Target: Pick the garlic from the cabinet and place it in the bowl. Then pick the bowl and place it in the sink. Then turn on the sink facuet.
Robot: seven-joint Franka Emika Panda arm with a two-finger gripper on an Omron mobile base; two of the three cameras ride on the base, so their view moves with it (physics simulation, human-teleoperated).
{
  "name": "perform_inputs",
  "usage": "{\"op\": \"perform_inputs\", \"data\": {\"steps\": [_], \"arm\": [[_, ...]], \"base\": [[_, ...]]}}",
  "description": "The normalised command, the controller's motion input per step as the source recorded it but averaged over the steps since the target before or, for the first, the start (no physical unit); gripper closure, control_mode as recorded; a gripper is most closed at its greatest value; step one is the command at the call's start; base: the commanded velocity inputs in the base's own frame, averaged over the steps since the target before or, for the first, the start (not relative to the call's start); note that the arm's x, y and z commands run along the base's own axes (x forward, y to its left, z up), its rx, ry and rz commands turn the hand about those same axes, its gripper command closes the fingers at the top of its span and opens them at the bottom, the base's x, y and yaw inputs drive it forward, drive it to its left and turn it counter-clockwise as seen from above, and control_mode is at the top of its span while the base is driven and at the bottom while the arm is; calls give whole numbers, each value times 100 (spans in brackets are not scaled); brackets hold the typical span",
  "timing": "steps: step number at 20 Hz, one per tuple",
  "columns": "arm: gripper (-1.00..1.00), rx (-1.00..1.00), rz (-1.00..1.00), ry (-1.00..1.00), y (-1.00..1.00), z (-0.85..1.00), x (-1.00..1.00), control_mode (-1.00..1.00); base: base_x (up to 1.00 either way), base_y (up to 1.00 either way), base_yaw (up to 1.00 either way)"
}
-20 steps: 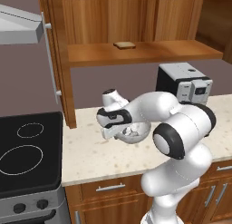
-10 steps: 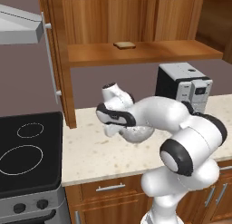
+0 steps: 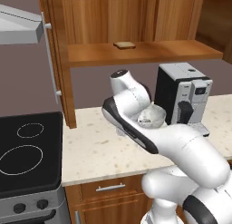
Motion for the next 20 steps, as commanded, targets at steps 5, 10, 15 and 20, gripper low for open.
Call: {"op": "perform_inputs", "data": {"steps": [5, 10, 15, 20], "arm": [[100, 0, 29, -16, -35, 100, -88, -100], [100, 1, 20, -7, -7, 66, -72, -100], [100, 3, 3, 6, 0, 28, -37, -100], [100, 1, 0, 1, 2, 1, -28, 100]], "base": [[0, 0, 0], [0, 0, 0], [0, 0, 0], [-13, 4, 0]]}}
